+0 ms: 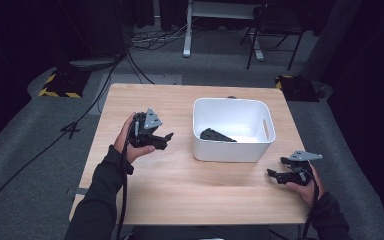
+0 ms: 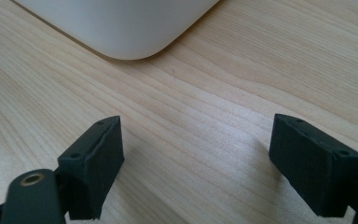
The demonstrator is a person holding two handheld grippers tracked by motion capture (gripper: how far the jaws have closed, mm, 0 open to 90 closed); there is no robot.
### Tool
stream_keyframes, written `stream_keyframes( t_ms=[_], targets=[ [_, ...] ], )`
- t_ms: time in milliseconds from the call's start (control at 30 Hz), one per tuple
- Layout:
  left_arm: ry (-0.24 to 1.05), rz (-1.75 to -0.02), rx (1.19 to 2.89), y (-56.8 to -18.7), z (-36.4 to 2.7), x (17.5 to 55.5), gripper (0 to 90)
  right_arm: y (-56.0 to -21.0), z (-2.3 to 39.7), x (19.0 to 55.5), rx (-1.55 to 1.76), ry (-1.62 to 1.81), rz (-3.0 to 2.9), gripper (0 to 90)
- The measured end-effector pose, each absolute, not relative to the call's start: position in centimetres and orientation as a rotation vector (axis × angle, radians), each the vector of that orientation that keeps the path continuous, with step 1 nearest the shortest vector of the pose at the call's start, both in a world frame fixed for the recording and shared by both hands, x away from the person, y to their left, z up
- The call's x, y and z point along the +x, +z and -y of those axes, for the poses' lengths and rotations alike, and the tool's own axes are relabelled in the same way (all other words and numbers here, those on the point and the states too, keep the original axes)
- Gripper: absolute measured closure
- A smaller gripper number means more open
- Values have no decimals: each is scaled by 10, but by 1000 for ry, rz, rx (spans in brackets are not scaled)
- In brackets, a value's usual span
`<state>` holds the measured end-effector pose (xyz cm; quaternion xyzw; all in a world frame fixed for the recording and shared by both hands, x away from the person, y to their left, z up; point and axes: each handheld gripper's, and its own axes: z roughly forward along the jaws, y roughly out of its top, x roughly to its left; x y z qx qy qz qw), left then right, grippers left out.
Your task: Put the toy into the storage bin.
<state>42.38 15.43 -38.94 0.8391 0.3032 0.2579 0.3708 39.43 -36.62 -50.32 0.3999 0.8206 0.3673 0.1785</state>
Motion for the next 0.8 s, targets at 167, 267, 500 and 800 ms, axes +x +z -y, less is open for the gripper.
stream_keyframes(
  t_ms=[167, 267, 500, 800],
  targets=[
    [663, -792, 2173, -395, -160, 420, 162, -503, 366, 394, 1131, 1039, -2321, 178],
    [654, -803, 2178, -399, -164, 417, 161, -503, 366, 394, 1131, 1039, -2320, 178],
    [654, -820, 2199, -407, -169, 412, 161, -503, 366, 394, 1131, 1039, -2321, 178],
    [661, -830, 2229, -418, -176, 404, 161, -503, 366, 394, 1131, 1039, -2321, 178]
  ],
)
